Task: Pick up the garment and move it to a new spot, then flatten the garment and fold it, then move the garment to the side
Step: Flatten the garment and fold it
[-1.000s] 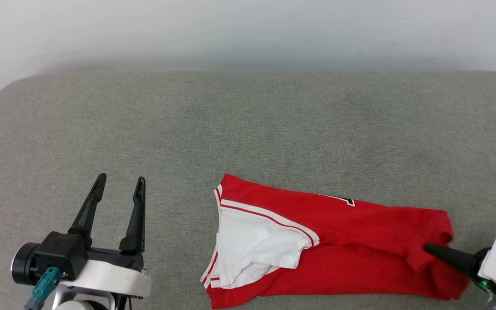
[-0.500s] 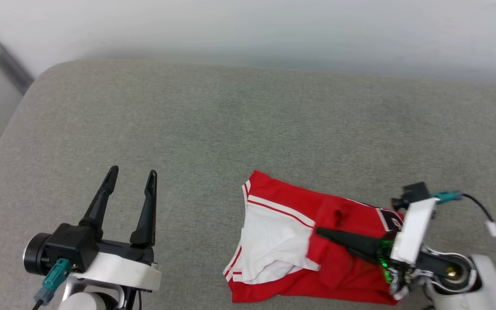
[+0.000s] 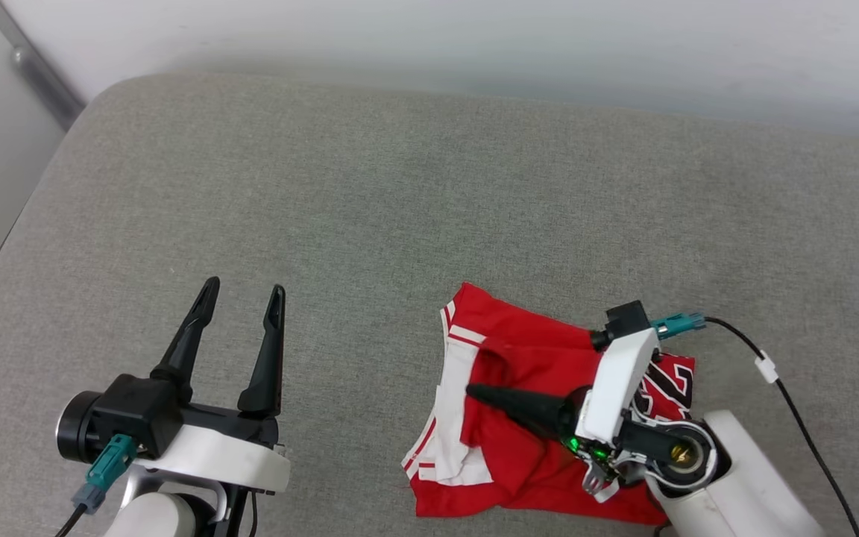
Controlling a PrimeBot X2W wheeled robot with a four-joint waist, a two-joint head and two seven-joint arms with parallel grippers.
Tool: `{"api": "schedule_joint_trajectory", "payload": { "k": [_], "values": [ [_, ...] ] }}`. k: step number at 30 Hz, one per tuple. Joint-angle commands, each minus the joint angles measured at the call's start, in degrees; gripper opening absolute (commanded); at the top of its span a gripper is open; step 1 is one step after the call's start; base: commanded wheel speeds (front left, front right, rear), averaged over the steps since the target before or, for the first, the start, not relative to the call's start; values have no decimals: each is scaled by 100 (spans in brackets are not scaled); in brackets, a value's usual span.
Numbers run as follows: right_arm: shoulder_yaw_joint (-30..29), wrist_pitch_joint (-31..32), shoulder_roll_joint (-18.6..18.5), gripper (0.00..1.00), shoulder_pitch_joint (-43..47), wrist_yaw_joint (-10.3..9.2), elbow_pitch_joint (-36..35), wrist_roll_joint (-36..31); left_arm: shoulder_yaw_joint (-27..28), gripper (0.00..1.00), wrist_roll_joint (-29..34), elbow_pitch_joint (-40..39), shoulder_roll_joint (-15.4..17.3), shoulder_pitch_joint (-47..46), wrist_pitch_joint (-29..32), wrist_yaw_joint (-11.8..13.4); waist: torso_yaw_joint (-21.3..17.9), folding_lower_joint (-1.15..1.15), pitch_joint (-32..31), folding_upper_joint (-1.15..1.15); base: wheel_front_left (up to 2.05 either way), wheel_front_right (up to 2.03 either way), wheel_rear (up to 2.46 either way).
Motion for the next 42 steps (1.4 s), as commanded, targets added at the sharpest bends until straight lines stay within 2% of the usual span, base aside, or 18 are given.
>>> {"api": "schedule_joint_trajectory", "payload": {
  "k": [1, 4, 8, 12, 15, 20, 26, 32, 37, 42],
  "values": [
    [56, -98, 10, 100, -118, 0, 4, 66, 14, 100, -27, 24, -30, -45, -28, -29, -21, 0, 11, 0, 0, 0, 0],
    [262, -253, 10, 100, -167, 0, -55, 203, 55, 100, -25, 86, -39, -16, -34, -38, -111, 0, 18, 0, 0, 0, 0],
    [445, -464, -15, 100, -248, 0, -351, 61, 71, 100, -20, 153, -49, -46, -46, -78, -236, 0, -16, 0, 0, 0, 0],
    [674, -947, -287, 100, -250, 0, -946, -447, 84, 100, 10, 211, -65, -42, -56, -81, -353, 0, -96, 0, 0, 0, 0],
    [837, -1756, -711, 100, -248, -1, -1163, -1419, 100, 100, 21, 241, -80, 20, -60, -62, -442, 0, -158, 0, 0, 0, 0],
    [665, -2910, -1184, 100, -94, -1, -856, -3260, 168, 100, 2, 314, -100, 151, -66, -32, -611, 0, -293, 0, 0, 0, 0],
    [-184, -3490, -1077, 100, 297, -1, -656, -4714, 333, 100, -11, 415, -104, 361, -74, 7, -838, 0, -444, 0, 0, 0, 0],
    [-1141, -4127, -920, 100, 907, -1, -1234, -5841, 496, 100, 65, 526, -134, 542, -75, 40, -965, 0, -640, 0, 0, 0, 0],
    [-1588, -4481, -736, 100, 1345, -1, -1866, -6284, 595, 100, 95, 594, -198, 687, -76, 48, -1006, 0, -765, 0, 0, 0, 0],
    [-1802, -4432, -496, 100, 1939, -1, -2619, -6668, 673, 100, 125, 675, -277, 862, -76, 23, -1035, 0, -923, 0, 0, 0, 0]
  ]
}}
